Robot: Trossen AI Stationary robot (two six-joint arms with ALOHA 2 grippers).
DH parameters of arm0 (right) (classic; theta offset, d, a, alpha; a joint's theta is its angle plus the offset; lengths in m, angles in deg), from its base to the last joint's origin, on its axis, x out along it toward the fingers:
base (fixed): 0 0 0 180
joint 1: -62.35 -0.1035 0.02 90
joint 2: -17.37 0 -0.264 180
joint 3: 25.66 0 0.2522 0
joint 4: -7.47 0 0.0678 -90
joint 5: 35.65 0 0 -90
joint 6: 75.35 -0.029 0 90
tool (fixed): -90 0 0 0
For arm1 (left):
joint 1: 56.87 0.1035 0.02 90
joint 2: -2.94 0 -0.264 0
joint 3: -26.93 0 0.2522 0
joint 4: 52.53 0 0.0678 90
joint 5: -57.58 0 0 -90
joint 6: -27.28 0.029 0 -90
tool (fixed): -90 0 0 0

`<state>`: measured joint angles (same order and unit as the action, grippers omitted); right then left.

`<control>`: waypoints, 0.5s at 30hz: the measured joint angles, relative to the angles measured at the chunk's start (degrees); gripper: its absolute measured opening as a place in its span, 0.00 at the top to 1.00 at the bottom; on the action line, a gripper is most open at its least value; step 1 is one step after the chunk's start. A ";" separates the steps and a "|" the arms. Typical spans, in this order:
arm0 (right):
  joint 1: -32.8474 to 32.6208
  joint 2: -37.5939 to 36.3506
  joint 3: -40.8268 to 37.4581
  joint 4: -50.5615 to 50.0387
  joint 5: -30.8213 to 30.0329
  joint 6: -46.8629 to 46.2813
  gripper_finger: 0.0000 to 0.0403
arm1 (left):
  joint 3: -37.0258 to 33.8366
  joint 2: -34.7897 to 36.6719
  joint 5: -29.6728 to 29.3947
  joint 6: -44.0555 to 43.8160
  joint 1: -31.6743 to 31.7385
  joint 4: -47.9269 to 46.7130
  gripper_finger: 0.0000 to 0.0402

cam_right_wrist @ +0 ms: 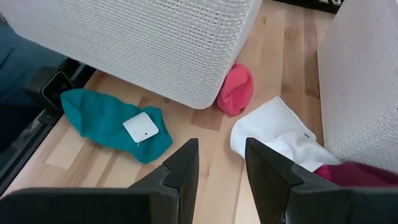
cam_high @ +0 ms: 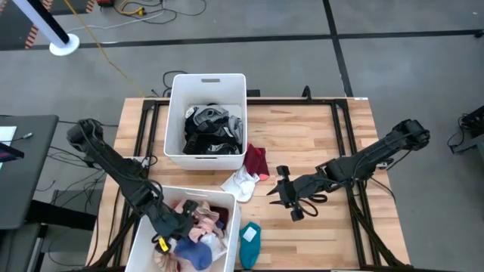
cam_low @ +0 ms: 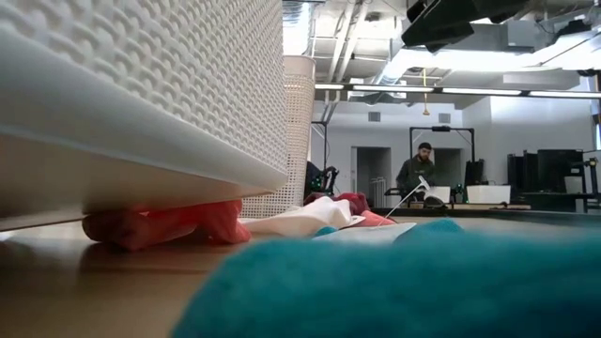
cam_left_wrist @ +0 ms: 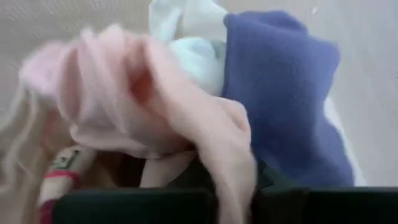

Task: Sort clothes
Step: Put the pink sock into the bottom white laundry bin

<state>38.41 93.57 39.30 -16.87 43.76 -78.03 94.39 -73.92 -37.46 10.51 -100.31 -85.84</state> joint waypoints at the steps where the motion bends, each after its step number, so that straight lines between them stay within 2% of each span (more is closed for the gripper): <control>1: 0.00 0.00 0.00 -0.04 0.00 -0.06 0.64 | -0.52 -0.37 0.00 0.01 0.00 0.13 0.96; 10: 0.09 0.00 0.02 0.36 0.00 -0.04 0.64 | -2.83 -6.89 0.31 -2.01 0.50 0.71 0.96; 15: 0.70 0.00 0.04 0.38 0.02 0.00 0.64 | -2.83 -8.30 0.25 -2.11 0.50 1.57 0.90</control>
<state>39.11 93.57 39.34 -16.49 43.78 -78.03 91.56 -82.22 -37.21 8.40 -99.80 -84.27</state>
